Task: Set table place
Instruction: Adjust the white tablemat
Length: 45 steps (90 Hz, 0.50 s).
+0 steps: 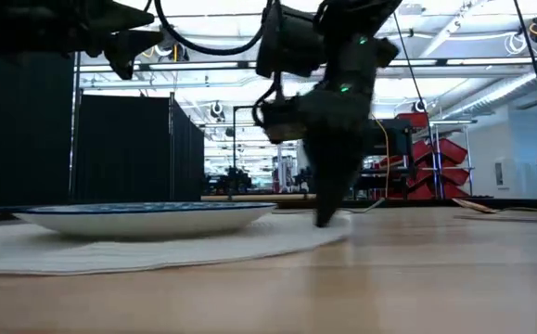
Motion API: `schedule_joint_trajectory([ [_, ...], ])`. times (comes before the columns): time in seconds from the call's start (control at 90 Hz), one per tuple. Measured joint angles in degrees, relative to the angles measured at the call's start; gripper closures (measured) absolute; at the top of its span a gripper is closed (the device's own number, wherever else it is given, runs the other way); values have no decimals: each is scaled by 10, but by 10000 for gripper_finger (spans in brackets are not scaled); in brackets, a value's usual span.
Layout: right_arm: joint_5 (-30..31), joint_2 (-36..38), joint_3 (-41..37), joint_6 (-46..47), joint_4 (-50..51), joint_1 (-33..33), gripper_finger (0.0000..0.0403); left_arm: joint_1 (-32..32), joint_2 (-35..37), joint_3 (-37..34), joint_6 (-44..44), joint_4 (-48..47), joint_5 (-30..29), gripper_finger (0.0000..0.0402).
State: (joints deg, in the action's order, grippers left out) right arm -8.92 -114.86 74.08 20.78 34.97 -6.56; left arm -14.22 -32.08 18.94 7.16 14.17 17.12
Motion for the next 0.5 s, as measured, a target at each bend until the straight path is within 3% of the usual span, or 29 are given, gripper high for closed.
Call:
schedule_joint_trajectory([
  [0.244, -39, 3, -4, 48, 37, -58, 403, 0, 0, 0, 0, 5, 0, 251],
  [0.5, -38, 3, -6, 127, 30, -117, 403, 0, 0, 0, 11, 17, 0, 251],
])
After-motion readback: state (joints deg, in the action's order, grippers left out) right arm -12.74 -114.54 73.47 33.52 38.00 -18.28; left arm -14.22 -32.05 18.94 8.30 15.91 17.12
